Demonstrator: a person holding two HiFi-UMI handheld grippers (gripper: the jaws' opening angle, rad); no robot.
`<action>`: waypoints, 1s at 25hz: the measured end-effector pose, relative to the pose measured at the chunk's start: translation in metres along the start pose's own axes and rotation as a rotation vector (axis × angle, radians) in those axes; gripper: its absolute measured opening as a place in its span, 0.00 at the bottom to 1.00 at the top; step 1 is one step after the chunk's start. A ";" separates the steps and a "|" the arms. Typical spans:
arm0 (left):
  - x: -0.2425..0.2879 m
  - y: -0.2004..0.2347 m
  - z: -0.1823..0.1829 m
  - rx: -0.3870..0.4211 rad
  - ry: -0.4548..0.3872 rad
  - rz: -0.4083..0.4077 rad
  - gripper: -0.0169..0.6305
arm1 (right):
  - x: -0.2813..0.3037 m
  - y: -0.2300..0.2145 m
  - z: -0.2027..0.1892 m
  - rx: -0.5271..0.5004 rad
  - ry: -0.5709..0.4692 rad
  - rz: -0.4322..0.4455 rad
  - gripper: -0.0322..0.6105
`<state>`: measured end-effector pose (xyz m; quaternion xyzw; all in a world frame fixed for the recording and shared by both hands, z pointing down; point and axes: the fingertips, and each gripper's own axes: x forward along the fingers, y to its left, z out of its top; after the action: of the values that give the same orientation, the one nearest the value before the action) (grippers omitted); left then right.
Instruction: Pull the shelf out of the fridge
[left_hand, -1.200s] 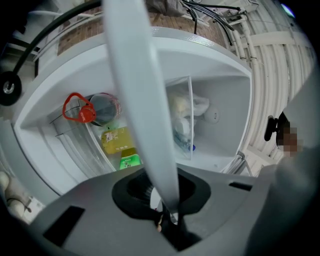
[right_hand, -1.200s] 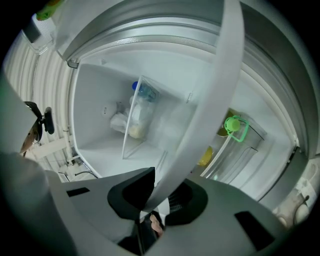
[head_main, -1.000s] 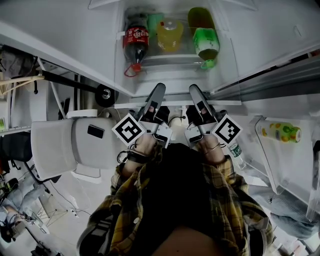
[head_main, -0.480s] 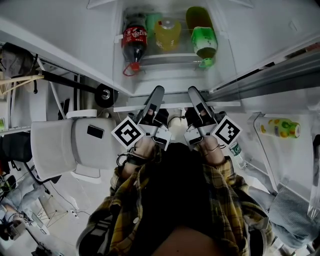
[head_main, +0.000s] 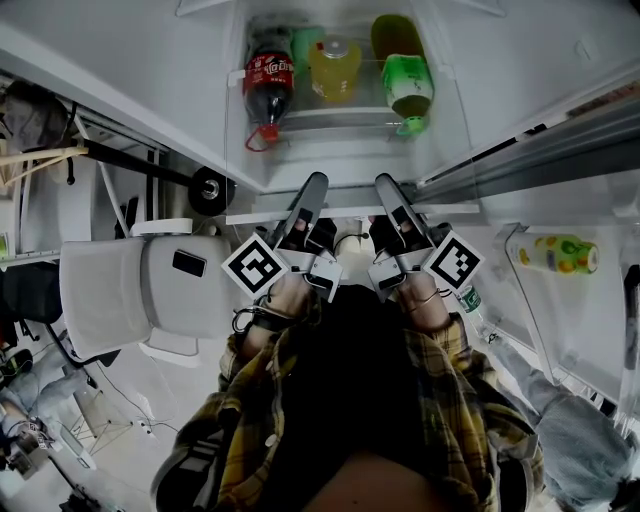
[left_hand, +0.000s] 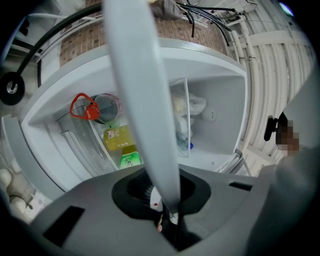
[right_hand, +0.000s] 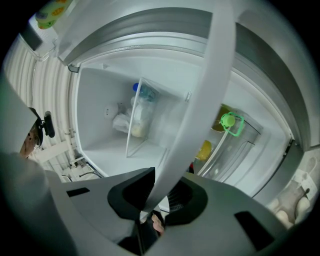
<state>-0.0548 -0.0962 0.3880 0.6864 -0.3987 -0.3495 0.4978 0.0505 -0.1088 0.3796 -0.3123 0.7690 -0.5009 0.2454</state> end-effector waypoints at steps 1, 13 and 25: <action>0.000 0.000 0.000 0.000 -0.001 0.000 0.10 | 0.000 0.000 0.000 0.001 0.001 0.001 0.15; -0.001 0.000 0.000 -0.002 -0.001 0.009 0.10 | 0.000 0.001 -0.001 0.007 0.003 0.002 0.15; -0.002 -0.004 0.002 0.006 -0.009 0.000 0.10 | 0.001 0.005 0.000 -0.005 0.008 0.009 0.15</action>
<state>-0.0565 -0.0948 0.3842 0.6862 -0.4020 -0.3516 0.4938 0.0488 -0.1082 0.3752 -0.3075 0.7725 -0.4994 0.2436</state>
